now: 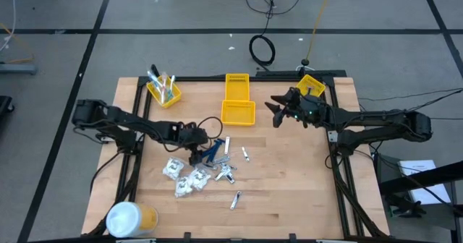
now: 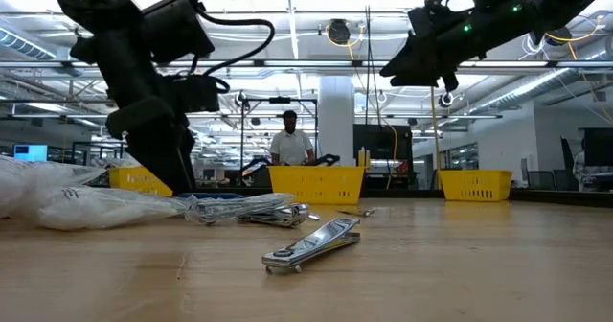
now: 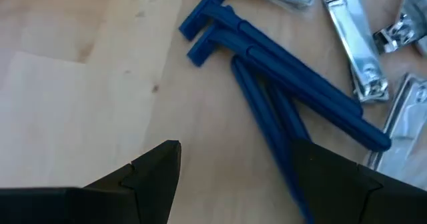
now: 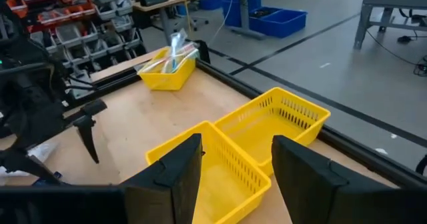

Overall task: Pick & Place Travel size toiletries
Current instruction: Put the blue razor into the right yellow bin

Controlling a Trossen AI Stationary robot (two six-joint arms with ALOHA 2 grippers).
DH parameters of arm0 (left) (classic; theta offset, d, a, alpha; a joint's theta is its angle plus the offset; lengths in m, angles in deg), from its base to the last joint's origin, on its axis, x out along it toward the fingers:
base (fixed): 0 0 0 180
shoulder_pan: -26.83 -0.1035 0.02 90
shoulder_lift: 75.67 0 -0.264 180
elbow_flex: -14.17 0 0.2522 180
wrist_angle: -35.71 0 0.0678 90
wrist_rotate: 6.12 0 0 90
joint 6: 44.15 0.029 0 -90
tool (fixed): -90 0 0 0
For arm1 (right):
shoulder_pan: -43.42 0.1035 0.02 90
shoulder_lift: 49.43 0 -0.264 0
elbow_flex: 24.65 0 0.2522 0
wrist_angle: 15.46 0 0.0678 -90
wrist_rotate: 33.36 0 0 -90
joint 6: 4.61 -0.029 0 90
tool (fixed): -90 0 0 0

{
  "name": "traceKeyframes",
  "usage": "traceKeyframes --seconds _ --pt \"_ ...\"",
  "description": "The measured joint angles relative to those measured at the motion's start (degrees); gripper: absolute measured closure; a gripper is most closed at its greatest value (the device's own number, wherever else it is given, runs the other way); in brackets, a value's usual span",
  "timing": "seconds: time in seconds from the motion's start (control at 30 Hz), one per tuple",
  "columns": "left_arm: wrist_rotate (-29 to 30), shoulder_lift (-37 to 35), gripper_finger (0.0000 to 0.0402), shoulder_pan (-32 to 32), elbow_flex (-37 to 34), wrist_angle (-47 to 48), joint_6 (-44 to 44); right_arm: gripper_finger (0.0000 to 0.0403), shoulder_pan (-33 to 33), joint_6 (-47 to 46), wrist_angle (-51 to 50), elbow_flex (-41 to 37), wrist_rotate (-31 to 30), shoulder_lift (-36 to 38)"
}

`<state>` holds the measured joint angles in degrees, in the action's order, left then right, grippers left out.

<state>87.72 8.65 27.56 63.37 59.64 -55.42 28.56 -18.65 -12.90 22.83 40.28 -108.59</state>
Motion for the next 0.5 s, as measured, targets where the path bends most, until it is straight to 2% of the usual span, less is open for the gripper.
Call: traceKeyframes --seconds 0.17,0.5 --pt "-2.7 0.5 0.0128 0.2 0.0 0.5 -3.5 0.0234 0.0 0.0 -0.2 0.0 0.0 0.0" --pt "3.6 1.9 0.0128 0.1 0.0 6.3 -8.9 0.0234 0.0 -0.2 0.6 -1.9 0.0 0.0"
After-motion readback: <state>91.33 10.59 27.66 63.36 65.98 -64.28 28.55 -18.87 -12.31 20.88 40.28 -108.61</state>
